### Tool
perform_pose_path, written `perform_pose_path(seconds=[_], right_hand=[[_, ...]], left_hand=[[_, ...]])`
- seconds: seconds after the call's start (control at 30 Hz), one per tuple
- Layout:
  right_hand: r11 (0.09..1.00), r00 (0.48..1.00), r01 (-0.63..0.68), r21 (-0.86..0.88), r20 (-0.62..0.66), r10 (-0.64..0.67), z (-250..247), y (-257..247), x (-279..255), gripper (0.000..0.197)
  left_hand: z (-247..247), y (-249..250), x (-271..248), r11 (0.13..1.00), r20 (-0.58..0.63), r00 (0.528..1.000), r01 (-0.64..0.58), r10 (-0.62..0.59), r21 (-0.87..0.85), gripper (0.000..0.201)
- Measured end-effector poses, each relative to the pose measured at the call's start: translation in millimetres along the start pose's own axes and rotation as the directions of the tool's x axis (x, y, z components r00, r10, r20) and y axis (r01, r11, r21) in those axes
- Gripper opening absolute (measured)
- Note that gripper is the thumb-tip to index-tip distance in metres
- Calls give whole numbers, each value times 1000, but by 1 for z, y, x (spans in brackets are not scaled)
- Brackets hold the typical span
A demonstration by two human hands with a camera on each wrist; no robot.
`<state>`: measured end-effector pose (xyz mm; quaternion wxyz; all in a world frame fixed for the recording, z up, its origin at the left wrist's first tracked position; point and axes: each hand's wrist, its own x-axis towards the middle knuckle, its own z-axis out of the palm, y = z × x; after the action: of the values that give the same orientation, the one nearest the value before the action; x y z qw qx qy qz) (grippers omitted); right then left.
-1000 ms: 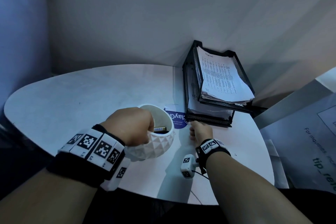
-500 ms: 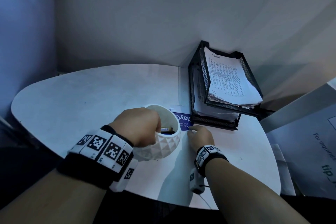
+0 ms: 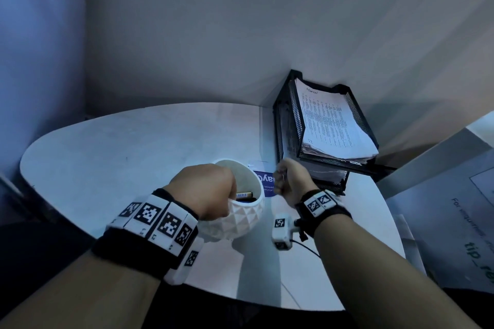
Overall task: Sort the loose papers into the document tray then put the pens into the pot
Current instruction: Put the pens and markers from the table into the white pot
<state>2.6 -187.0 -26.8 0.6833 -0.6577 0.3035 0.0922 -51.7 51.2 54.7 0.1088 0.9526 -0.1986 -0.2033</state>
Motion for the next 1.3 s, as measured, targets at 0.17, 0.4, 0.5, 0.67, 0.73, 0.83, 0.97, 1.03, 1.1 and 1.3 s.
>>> perform_pose_path(seconds=[0.17, 0.4, 0.5, 0.67, 0.73, 0.83, 0.97, 1.03, 1.1, 1.3], right_hand=[[959, 915, 265, -98, 340, -218, 34, -57, -38, 39], [939, 766, 243, -245, 641, -32, 58, -57, -59, 22], [977, 794, 204, -61, 595, -129, 58, -51, -52, 22], [968, 971, 224, -114, 107, -213, 37, -32, -10, 12], [926, 984, 163, -339, -18, -180, 25, -12, 9, 9], [704, 986, 89, -704, -36, -161, 12, 24, 30, 13], [504, 980, 96, -859, -6, -197, 10, 56, 32, 18], [487, 977, 86, -869, -23, -214, 15, 64, 28, 15], [477, 973, 73, -876, -42, -227, 18, 70, 25, 18], [462, 964, 83, -883, -46, -260, 12, 76, 21, 24]], left_hand=[[-2, 1, -3, 1000, -1, 1000, 7, -7, -1, 32], [-5, -4, -8, 1000, -5, 1000, 14, -13, 14, 31], [-5, -9, -7, 999, -1, 999, 32, -32, 6, 30], [-5, -14, -5, 998, -4, 998, 58, -58, -8, 30], [-5, -16, -5, 998, -9, 998, 64, -64, -14, 29], [-6, -19, -5, 997, -16, 997, 76, -76, -29, 30], [-5, -21, -4, 996, -22, 997, 78, -79, -30, 32], [-4, -21, -4, 997, -19, 997, 77, -77, -26, 32], [-4, -21, -4, 997, -15, 997, 75, -75, -26, 31], [-4, -19, -2, 997, -19, 997, 71, -72, -22, 32]])
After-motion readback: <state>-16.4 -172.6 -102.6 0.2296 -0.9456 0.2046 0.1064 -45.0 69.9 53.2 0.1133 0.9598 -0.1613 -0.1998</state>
